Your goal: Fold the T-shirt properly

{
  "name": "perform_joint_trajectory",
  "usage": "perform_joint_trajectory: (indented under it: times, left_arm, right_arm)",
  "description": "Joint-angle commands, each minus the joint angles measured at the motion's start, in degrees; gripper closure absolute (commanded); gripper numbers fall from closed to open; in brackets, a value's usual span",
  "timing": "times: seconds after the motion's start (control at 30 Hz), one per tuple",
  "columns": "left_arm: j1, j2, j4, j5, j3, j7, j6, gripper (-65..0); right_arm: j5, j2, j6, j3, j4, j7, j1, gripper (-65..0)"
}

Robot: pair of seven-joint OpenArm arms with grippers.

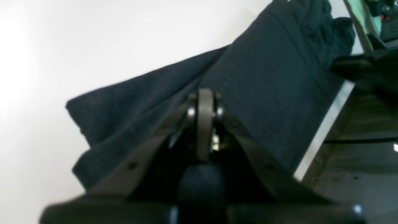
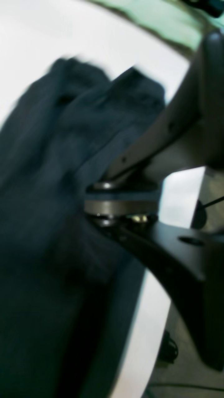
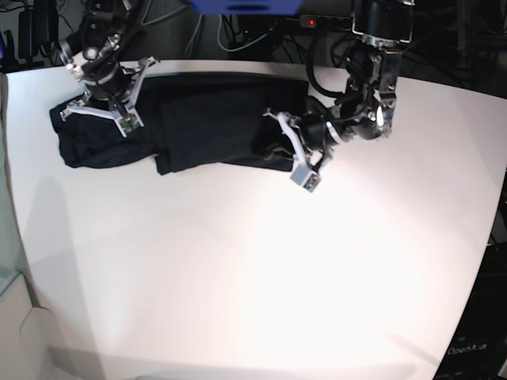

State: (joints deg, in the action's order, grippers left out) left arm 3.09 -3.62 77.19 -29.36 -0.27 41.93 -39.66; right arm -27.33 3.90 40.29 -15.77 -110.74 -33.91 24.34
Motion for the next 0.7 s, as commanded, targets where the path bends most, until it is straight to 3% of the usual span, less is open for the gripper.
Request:
perform_joint_trajectory:
  times: [0.0, 0.13, 0.3, 0.37, 0.53, 0.67]
  left_arm:
    - [-0.59, -0.12, 0.75, -0.57, -0.12, -0.66, -0.30, 0.0]
    - [-0.59, -0.12, 1.01, -0.66, -0.12, -0.66, -0.30, 0.0]
    - [-0.59, -1.79, 0.83, -0.66, -0.12, -0.66, -0.30, 0.0]
    - [-0.68, -2.58, 0.83, -0.66, -0.21, -0.66, -0.30, 0.0]
    - [-0.68, -4.51, 0.83, -0.75, -2.06, -0.66, -0.34, 0.0]
    - [-0.68, -5.31, 1.01, -1.10, -4.17, -0.22, -0.34, 0.0]
  right_arm:
    - [0.30, -0.25, -0.29, -0.98, -1.22, 2.39, -0.47, -1.9]
    - [0.39, 0.10, -0.29, -6.25, -1.22, 6.70, -1.79, -1.9]
    - [0.47, 0.19, -0.29, -12.76, -0.87, 6.61, -6.80, -2.2]
    - [0.47, 1.59, -0.29, -15.92, -0.78, 6.44, -9.52, -2.2]
    - [0.39, 3.44, -0.29, -19.79, -0.78, 2.75, -14.45, -2.8]
    - [0.65, 4.49, -0.29, -19.61, -0.69, -4.46, -16.73, -11.0]
